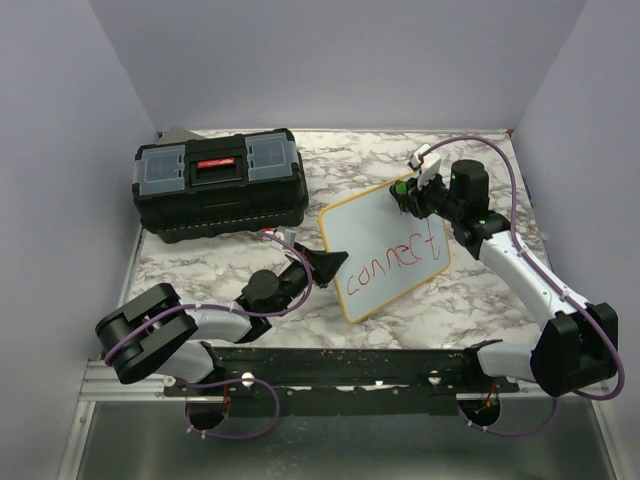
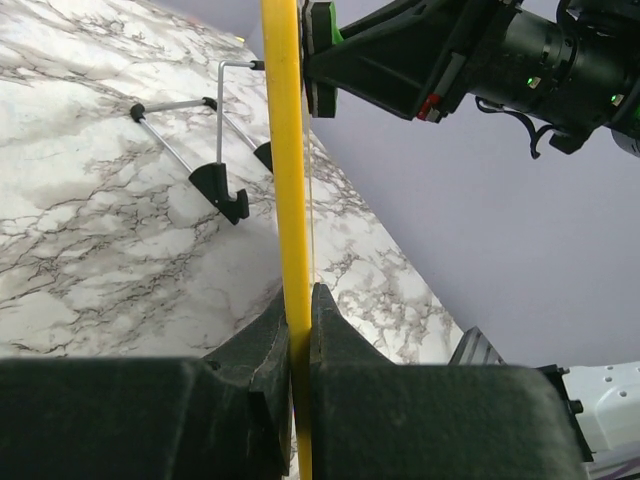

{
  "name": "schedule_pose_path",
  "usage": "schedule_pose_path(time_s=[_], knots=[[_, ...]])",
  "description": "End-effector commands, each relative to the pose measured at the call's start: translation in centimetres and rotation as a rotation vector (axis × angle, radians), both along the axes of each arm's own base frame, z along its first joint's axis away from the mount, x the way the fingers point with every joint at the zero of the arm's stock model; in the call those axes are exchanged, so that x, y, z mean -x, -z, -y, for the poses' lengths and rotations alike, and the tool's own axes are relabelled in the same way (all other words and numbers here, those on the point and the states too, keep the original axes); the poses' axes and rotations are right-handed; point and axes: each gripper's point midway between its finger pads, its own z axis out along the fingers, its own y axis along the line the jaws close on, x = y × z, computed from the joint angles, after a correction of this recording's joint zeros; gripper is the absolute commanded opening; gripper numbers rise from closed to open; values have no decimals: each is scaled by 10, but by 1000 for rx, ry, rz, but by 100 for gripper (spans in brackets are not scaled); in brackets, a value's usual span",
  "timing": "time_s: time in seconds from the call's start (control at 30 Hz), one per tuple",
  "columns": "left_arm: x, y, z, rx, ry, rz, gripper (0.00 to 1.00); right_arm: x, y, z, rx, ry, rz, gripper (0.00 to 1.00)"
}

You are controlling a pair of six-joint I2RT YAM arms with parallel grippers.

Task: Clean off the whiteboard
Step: Erase the whiteboard at the center of the board.

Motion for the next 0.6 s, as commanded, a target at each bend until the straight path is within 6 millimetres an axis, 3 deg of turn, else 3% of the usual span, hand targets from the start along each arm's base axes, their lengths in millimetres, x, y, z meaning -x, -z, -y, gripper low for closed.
schedule_pose_path(time_s=[0.0, 0.13, 0.23, 0.4, 0.47, 0.57], knots=[[23, -6, 13, -11, 118, 68, 0, -14, 2, 12, 13, 100, 14, 1], [23, -4, 11, -16, 114, 65, 0, 9, 37, 13, 90, 28, -90, 1], [23, -5, 9, -16, 108, 68, 0, 41, 63, 9, 126, -88, -173, 1], [23, -4, 10, -17, 110, 66, 0, 87, 77, -4, 101, -269, -214, 1], [22, -4, 11, -17, 111, 67, 0, 91, 75, -7, 82, -285, -212, 1], [22, -5, 12, -16, 115, 66, 0, 74, 63, -7, 64, -228, -177, 1]])
